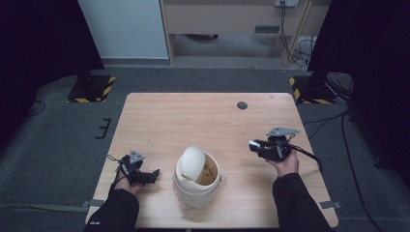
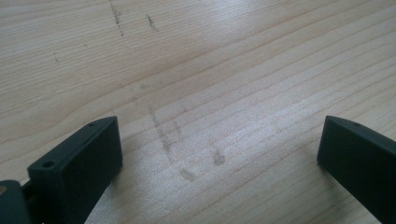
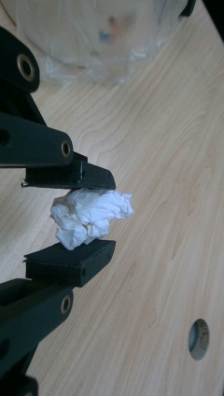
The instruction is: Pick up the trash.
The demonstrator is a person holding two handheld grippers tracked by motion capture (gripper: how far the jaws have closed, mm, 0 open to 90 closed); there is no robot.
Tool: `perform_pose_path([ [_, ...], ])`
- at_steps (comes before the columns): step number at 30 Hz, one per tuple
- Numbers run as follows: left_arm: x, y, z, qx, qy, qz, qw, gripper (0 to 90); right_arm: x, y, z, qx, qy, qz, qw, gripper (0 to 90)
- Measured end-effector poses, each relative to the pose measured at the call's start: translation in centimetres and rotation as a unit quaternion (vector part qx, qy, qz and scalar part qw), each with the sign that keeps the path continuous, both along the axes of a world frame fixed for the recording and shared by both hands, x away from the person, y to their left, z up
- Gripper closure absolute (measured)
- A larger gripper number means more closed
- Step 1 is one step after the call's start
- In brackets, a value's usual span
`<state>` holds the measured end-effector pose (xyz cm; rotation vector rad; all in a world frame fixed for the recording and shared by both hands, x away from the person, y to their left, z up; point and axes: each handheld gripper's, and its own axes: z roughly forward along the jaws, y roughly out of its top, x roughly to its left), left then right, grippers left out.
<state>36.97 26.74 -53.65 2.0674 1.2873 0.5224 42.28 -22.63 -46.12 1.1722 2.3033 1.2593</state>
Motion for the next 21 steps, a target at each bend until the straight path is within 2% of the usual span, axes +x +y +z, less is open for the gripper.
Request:
perform_pose_path([
  [4, 0.0, 0.0, 0.0, 0.000, 0.000, 0.000, 1.0000, 0.0, -0.6, -0.8, 0.7, 0.013, -0.013, 0.003, 0.9998, 64.2],
  [9, 0.0, 0.0, 0.0, 0.000, 0.000, 0.000, 1.0000, 0.0, -1.8, -2.1, 2.0, 0.043, -0.034, 0.003, 0.9985, 64.2],
  [15, 0.0, 0.0, 0.0, 0.000, 0.000, 0.000, 1.0000, 0.0, -2.8, -2.9, 3.9, 0.080, -0.067, 0.011, 0.9945, 64.2],
  [21, 0.0, 0.0, 0.0, 0.000, 0.000, 0.000, 1.0000, 0.0, -3.6, -3.1, 5.5, 0.093, -0.090, 0.022, 0.9913, 64.6],
])
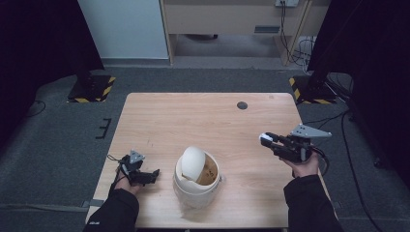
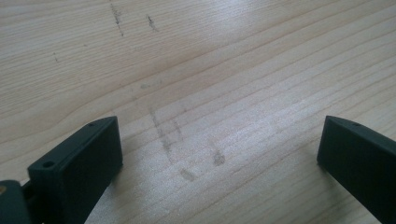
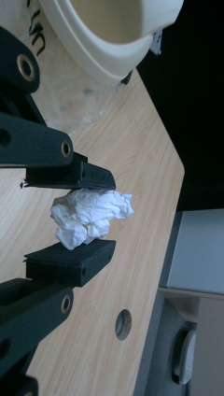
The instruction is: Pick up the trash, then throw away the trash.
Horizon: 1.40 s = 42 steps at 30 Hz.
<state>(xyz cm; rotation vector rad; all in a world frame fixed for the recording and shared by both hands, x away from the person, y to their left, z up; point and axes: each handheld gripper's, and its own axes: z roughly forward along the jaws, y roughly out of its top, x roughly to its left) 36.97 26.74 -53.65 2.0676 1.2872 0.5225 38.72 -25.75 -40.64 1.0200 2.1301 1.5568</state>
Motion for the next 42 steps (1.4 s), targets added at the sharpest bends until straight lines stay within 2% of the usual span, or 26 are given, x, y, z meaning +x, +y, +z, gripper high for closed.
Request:
perform_pose_path([
  [3, 0.0, 0.0, 0.0, 0.000, 0.000, 0.000, 1.0000, 0.0, -0.2, 0.0, 0.5, 0.002, -0.007, 0.007, 0.9999, 65.0],
  [10, 0.0, 0.0, 0.0, 0.000, 0.000, 0.000, 1.0000, 0.0, -1.2, 0.2, 2.4, 0.025, -0.031, 0.028, 0.9988, 65.4],
  [15, 0.0, 0.0, 0.0, 0.000, 0.000, 0.000, 1.0000, 0.0, -1.6, 0.4, 3.1, 0.034, -0.036, 0.036, 0.9981, 65.2],
  [17, 0.0, 0.0, 0.0, 0.000, 0.000, 0.000, 1.0000, 0.0, -1.7, 0.5, 3.5, 0.044, -0.039, 0.041, 0.9974, 65.1],
  [27, 0.0, 0.0, 0.0, 0.000, 0.000, 0.000, 1.0000, 0.0, -2.8, 0.8, 5.3, 0.060, -0.061, 0.061, 0.9944, 65.5],
  [37, 0.0, 0.0, 0.0, 0.000, 0.000, 0.000, 1.0000, 0.0, -3.5, 1.9, 6.0, 0.064, -0.066, 0.091, 0.9916, 65.5],
  [42, 0.0, 0.0, 0.0, 0.000, 0.000, 0.000, 1.0000, 0.0, -3.9, 2.5, 6.0, 0.070, -0.061, 0.110, 0.9895, 65.4],
])
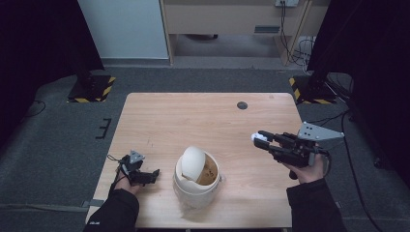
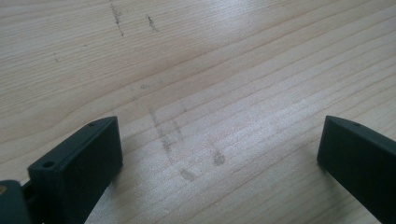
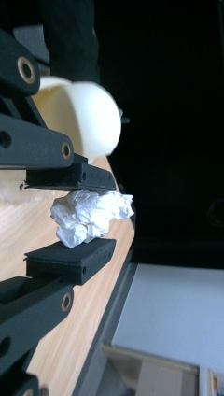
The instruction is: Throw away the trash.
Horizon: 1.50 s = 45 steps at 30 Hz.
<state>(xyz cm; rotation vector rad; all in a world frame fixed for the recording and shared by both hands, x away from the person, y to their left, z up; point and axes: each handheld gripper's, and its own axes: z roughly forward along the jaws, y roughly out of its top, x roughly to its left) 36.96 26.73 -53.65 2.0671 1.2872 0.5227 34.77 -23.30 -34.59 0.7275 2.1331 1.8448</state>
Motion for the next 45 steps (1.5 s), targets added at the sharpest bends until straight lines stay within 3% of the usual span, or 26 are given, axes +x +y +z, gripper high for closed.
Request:
perform_pose_path([
  [11, 0.0, 0.0, 0.0, 0.000, 0.000, 0.000, 1.0000, 0.0, -0.8, 1.2, 0.1, -0.012, -0.004, 0.025, 0.9996, 65.4],
  [26, 0.0, 0.0, 0.0, 0.000, 0.000, 0.000, 1.0000, 0.0, -1.0, 4.0, -0.8, -0.024, 0.007, 0.066, 0.9975, 65.3],
  [36, 0.0, 0.0, 0.0, 0.000, 0.000, 0.000, 1.0000, 0.0, -1.0, 6.9, -2.5, -0.045, 0.024, 0.097, 0.9940, 65.2],
  [45, 0.0, 0.0, 0.0, 0.000, 0.000, 0.000, 1.0000, 0.0, -1.0, 8.5, -3.8, -0.058, 0.037, 0.108, 0.9918, 65.0],
])
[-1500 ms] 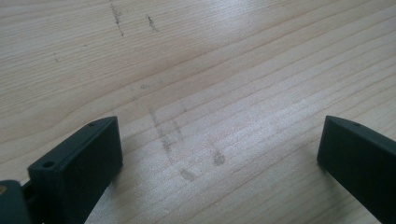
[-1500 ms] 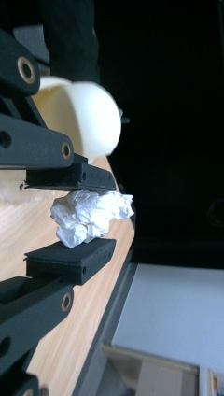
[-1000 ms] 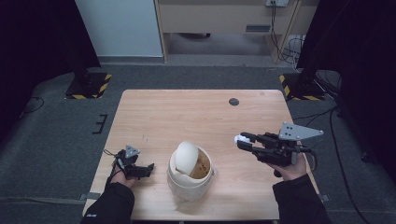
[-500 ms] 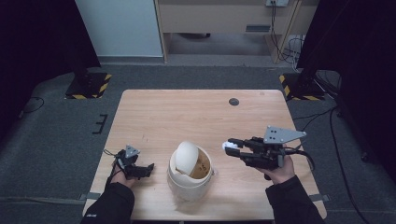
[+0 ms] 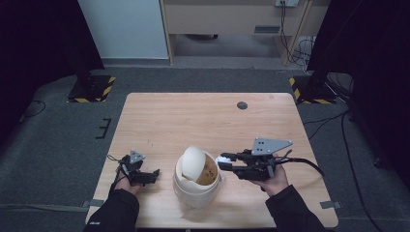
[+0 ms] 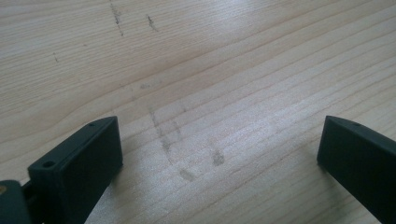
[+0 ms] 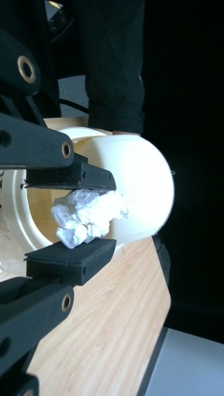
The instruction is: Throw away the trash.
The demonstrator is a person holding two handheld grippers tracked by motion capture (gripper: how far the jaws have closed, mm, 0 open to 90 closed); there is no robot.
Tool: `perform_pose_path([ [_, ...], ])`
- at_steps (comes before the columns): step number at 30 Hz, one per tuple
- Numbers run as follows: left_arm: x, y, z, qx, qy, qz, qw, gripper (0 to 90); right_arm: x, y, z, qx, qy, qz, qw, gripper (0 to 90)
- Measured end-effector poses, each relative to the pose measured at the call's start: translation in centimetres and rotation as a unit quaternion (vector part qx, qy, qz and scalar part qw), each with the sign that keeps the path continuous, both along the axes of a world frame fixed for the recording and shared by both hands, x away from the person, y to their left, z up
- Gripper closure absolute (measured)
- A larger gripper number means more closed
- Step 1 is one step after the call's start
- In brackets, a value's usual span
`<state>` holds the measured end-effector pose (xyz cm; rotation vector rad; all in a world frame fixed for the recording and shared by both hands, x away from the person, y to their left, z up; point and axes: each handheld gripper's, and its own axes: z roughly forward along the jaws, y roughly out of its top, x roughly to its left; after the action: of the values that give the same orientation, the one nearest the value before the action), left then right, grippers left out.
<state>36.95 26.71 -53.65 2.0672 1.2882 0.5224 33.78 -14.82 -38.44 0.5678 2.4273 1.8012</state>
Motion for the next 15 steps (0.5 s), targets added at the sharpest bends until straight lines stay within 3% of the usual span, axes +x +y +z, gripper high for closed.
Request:
perform_pose_path([
  [15, 0.0, 0.0, 0.0, 0.000, 0.000, 0.000, 1.0000, 0.0, 0.1, 1.6, -1.8, -0.024, 0.011, 0.008, 0.9996, 64.7],
])
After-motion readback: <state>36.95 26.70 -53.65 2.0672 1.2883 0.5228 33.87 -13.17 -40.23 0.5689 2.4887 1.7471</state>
